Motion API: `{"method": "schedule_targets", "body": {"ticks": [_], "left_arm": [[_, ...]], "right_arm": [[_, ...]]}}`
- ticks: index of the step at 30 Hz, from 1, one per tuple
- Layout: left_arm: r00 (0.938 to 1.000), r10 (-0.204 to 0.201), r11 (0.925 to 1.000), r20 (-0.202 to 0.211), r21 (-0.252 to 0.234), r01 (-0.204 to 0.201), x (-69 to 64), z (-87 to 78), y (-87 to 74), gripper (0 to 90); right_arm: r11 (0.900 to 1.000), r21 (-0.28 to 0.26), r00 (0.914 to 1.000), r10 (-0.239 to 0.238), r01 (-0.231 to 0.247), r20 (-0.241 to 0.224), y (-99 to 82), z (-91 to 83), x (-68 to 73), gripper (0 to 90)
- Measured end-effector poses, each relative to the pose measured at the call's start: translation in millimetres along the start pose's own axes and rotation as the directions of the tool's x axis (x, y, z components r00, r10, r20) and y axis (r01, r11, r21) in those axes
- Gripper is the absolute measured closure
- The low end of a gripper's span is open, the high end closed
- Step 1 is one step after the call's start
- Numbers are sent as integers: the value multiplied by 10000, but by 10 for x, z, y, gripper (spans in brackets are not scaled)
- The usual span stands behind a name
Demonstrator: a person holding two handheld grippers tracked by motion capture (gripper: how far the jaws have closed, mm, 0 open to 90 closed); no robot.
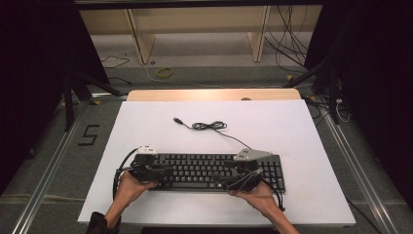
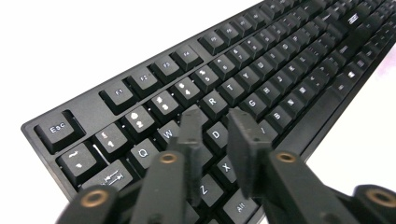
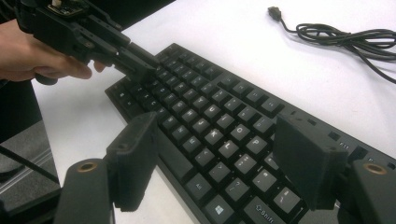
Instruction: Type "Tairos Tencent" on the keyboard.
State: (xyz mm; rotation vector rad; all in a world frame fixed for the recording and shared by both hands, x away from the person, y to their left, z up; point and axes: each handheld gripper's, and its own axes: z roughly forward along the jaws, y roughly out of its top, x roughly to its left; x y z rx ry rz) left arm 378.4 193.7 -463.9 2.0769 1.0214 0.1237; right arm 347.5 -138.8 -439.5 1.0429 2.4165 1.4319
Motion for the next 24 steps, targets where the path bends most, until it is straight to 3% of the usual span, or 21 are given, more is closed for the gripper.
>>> {"method": "schedule_targets", "body": {"ticks": [13,24], "left_arm": [[9972,-582,9947,459,-822,618,-15,-91,4,391],[9965,-697,9860,467,-1485,759,-45,-164,-31,318]], "right_arm": [[10000,15,10000,-38,38,-77,20,29,13,365],[9993,261,9988,-267,278,-415,60,115,77,539]]}}
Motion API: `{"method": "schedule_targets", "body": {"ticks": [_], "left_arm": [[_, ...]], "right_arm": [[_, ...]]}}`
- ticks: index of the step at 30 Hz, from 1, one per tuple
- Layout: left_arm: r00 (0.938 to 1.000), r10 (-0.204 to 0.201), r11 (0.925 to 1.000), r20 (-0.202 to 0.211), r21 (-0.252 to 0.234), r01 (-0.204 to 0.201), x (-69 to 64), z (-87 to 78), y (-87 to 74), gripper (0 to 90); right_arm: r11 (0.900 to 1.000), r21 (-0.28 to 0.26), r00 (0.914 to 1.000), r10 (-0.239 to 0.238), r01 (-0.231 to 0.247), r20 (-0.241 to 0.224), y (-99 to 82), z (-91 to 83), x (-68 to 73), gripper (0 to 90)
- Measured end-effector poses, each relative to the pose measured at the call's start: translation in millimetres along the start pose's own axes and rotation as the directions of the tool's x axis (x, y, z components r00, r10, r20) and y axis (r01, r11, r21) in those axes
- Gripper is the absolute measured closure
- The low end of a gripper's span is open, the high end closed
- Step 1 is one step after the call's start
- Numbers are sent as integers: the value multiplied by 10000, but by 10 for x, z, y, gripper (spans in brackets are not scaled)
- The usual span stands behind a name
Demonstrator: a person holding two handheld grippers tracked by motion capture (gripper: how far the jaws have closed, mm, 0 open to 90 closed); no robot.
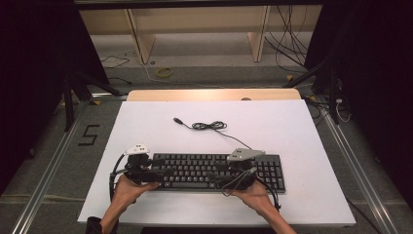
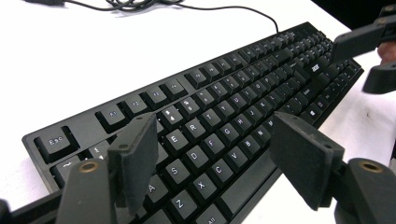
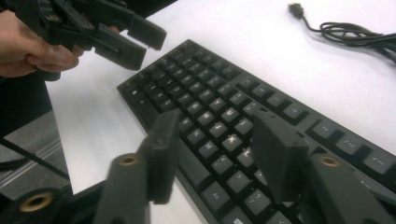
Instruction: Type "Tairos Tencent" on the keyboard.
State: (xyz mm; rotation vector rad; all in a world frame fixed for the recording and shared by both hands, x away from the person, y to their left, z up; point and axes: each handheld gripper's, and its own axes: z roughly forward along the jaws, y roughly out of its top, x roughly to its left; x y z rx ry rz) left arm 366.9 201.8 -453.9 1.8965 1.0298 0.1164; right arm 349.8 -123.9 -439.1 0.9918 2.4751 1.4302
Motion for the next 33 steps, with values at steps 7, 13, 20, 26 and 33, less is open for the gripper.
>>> {"method": "schedule_targets", "body": {"ticks": [7,13,20,26,33], "left_arm": [[10000,-18,9996,76,-277,20,-28,-41,-34,313],[9999,-5,9990,120,-444,10,-41,-70,-56,313],[9999,-25,9990,102,-438,29,-48,-79,-93,313],[9999,-10,9988,113,-491,16,-49,-94,-118,314],[9999,48,9987,125,-499,-42,-44,-111,-148,314]], "right_arm": [[9993,325,9997,-189,195,-180,8,105,52,681],[9975,627,9990,-306,327,-332,-1,186,88,771],[9945,933,9982,-440,476,-409,-14,302,123,886],[9899,1281,9974,-542,599,-477,-18,414,151,900],[9844,1589,9962,-684,761,-531,-22,539,184,900]]}}
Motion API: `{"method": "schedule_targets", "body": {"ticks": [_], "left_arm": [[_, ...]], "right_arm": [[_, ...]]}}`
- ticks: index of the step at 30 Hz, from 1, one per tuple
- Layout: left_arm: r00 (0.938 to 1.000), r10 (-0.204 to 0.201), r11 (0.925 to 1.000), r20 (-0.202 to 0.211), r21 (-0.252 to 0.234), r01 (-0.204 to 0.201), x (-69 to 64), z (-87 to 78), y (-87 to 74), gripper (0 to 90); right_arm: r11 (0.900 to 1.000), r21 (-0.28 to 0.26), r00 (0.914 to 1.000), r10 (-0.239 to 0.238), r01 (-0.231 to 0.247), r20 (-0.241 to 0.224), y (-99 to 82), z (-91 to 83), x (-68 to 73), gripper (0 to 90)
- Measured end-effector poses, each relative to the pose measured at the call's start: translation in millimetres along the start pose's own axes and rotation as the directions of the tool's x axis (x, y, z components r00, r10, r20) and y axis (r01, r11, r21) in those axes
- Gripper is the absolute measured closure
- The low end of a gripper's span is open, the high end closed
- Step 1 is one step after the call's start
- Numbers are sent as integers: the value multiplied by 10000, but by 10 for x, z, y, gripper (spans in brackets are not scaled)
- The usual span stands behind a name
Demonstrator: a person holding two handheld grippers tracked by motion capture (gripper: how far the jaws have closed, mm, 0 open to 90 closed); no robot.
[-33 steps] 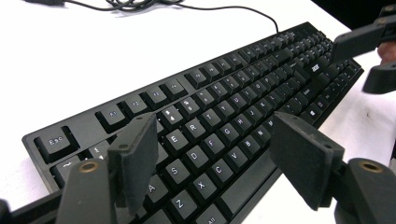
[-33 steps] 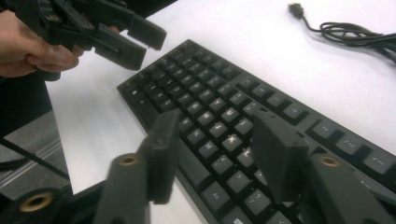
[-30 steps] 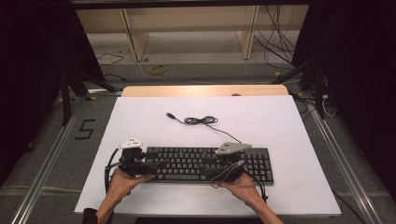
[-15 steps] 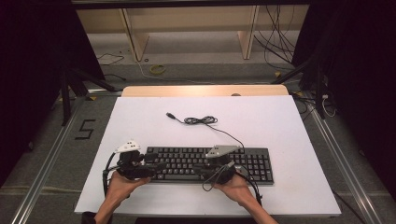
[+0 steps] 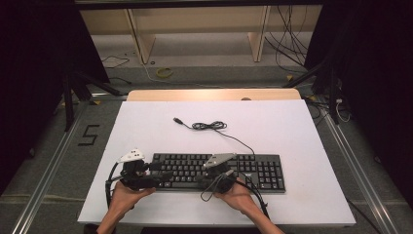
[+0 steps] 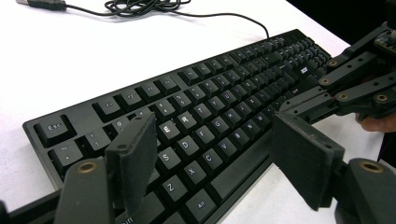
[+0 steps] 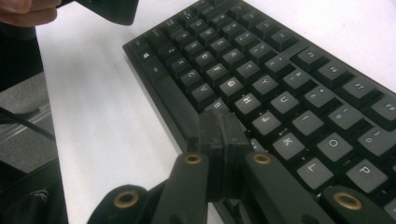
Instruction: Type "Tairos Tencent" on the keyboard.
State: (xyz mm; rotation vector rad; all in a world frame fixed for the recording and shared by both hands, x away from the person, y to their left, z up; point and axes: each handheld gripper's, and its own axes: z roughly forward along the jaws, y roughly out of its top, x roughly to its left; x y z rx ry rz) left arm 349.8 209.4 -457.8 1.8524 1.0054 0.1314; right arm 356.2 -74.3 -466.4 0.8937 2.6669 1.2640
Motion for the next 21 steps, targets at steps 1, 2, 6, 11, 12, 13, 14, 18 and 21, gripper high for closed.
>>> {"method": "schedule_targets", "body": {"ticks": [1,2,6,11,12,13,14,18,21], "left_arm": [[10000,-41,10000,19,26,41,3,-2,-4,314],[10000,-67,10000,44,16,67,5,-2,-10,312],[10000,8,10000,64,34,-8,7,-6,-30,306],[10000,-19,10000,49,34,19,5,-17,-48,305],[10000,-19,10000,60,22,19,6,-19,-51,305],[10000,-26,10000,58,15,26,6,-22,-55,305],[10000,-23,10000,46,22,23,6,-24,-59,305],[10000,37,10000,26,80,-38,12,-27,-72,305],[10000,17,10000,36,74,-17,8,-28,-75,306]], "right_arm": [[10000,27,10000,-67,67,-5,1,13,-1,900],[10000,49,10000,-62,62,-2,3,26,3,900],[9997,211,9999,-155,155,26,4,76,10,900],[9992,356,9998,-170,168,37,4,121,15,900],[9991,377,9999,-172,171,21,4,128,14,900],[9990,391,9998,-193,192,25,4,136,13,900],[9990,401,9998,-222,221,24,5,142,12,900],[9988,437,9997,-230,228,54,8,158,12,900],[9984,517,9997,-219,215,86,4,173,13,900]]}}
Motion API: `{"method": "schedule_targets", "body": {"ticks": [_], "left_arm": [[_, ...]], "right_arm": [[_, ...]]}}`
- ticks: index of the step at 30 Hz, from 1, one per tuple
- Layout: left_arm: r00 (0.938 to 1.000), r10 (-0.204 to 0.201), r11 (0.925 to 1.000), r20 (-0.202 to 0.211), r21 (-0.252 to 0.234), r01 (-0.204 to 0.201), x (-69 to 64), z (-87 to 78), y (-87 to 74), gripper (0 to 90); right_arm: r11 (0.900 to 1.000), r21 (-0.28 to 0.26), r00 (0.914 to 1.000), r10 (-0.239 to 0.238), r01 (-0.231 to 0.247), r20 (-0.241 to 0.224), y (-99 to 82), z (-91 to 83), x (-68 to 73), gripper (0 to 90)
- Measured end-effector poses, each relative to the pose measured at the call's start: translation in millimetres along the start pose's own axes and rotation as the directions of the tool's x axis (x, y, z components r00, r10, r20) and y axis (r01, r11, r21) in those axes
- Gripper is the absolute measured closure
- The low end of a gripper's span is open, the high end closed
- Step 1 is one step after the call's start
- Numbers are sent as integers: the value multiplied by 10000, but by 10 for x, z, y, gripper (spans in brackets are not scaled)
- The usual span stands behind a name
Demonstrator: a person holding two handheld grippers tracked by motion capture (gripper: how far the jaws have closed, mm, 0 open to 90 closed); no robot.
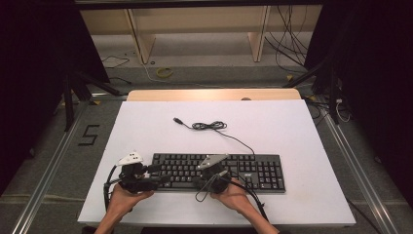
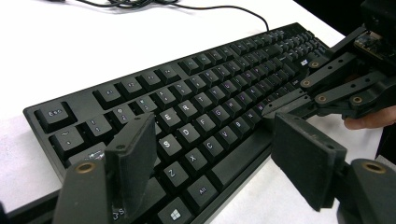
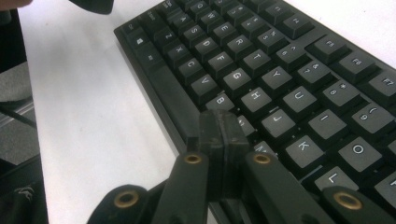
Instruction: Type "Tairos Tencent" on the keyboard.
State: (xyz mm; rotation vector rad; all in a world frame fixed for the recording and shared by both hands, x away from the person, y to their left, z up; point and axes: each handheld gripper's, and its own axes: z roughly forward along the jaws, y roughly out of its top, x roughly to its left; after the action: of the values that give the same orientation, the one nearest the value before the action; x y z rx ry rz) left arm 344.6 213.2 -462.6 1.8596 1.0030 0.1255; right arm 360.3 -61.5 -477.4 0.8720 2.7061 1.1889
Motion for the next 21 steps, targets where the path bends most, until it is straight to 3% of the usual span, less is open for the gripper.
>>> {"method": "schedule_targets", "body": {"ticks": [15,21], "left_arm": [[9999,-52,10000,-103,24,52,21,-6,-4,307],[9999,-78,10000,-147,33,78,43,-7,-12,307]], "right_arm": [[9998,171,9999,-62,61,87,-9,29,13,900],[9997,-237,10000,-29,29,-10,17,-49,19,900]]}}
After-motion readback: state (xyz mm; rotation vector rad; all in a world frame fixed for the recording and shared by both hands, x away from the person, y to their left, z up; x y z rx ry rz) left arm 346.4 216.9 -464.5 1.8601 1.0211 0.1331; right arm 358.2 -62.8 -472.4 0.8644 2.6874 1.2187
